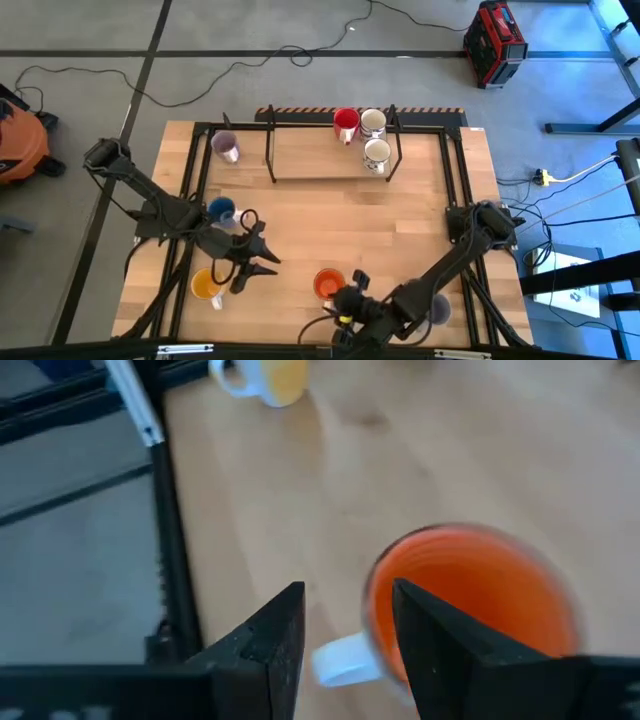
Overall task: Place coffee mugs
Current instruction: Put the orange mug on the shelf
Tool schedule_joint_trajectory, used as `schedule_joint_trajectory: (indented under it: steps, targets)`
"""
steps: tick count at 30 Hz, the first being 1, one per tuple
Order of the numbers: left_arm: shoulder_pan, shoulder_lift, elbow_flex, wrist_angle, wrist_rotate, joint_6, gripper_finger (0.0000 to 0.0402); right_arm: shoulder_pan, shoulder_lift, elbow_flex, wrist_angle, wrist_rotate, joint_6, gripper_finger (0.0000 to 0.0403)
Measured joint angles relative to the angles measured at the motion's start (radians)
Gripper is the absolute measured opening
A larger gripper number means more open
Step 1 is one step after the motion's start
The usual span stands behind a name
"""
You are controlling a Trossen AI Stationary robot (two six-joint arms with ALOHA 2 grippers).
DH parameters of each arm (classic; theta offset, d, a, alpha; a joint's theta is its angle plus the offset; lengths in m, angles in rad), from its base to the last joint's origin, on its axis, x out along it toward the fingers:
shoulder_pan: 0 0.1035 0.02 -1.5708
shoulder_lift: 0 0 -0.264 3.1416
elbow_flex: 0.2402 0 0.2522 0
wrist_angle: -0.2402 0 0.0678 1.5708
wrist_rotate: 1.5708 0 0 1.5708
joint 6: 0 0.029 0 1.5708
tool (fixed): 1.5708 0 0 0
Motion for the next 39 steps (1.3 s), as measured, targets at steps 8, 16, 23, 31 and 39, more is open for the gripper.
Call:
schedule_joint_trajectory:
  steps: [8,16,23,31,39]
  targets:
    - [-0.021,0.0,0.0,0.0,0.0,-0.001,0.0135,0.006,0.002,-0.066,0.152,-0.061,-0.037,0.0142]
    - [-0.03,0.0,0.0,-0.001,0.0,0.0,0.0135,0.014,0.002,-0.066,0.145,-0.159,-0.031,0.0142]
    - [-0.029,0.0,0.0,-0.001,0.0,0.001,0.0135,0.066,0.059,-0.066,0.13,-0.163,0.049,0.0142]
    - [-0.029,0.0,0.0,-0.001,-0.019,0.001,0.0135,0.075,0.142,-0.066,0.155,-0.038,0.169,0.0142]
    - [-0.029,0.0,0.0,-0.001,-0.026,0.001,0.0135,0.067,0.17,-0.065,0.15,0.111,0.199,0.0142]
